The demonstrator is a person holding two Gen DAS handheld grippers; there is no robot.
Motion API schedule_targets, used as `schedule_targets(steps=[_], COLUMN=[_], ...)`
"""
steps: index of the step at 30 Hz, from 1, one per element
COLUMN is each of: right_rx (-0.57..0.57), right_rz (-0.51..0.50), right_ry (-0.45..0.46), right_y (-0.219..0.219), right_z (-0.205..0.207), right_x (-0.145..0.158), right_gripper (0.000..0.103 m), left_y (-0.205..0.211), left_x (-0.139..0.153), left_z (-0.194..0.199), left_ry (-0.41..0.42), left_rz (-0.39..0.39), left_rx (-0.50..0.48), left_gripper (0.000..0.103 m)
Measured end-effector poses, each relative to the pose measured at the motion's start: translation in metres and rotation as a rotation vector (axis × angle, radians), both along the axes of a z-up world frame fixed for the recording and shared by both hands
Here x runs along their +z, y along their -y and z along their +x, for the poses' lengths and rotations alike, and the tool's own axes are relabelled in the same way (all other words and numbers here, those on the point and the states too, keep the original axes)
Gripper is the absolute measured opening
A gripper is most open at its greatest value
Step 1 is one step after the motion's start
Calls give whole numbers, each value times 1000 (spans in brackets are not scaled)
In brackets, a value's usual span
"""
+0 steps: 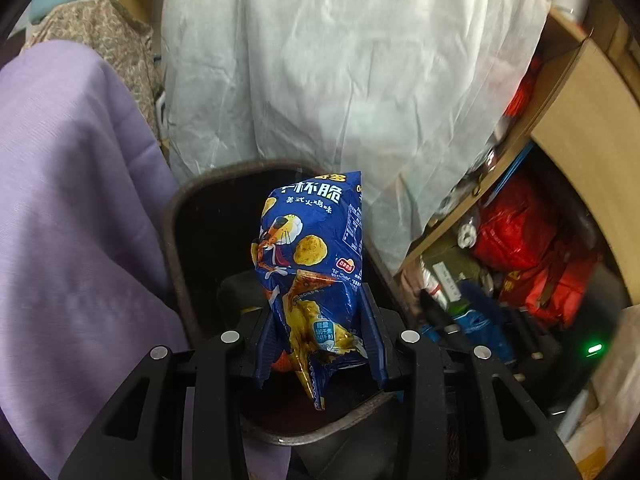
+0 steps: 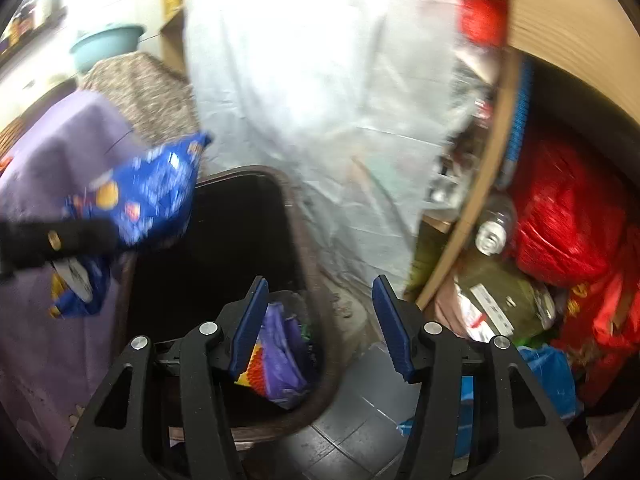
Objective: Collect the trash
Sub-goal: 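Lower both bags into the black bin and open both tools, then move both open tools back over the table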
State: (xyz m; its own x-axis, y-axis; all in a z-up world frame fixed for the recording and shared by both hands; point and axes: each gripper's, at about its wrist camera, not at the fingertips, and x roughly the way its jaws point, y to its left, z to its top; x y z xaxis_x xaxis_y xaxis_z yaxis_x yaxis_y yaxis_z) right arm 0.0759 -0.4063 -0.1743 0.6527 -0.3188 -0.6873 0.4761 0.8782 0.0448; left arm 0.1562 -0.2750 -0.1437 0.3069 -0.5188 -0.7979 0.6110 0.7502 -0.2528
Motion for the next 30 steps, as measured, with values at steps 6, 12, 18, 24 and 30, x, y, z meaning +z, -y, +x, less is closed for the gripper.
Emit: schedule_targets(steps=[6,12,18,24,30], right_rx=[-53,-66,-84,-107,-111], right_rz=[13,25,12,2,-4], right_ry=[21,14,22,42,63], right_y=[17,22,23,28,27], right_z=[-14,-18,-22,-27,-29], right_x=[0,-5,-1,7,17], right_gripper=[56,56,56,56,57], left_y=[15,16,19,17,7], left_x=[-34,-55,-56,-45,-16], left_z=[5,9,0,-15,-32], left_ry=[-65,-117,-62,-10,48], left_rz=[38,48,89,69,41], left_rx=[-19,-7,-22,-34,-47], left_gripper=[44,67,67,70,70])
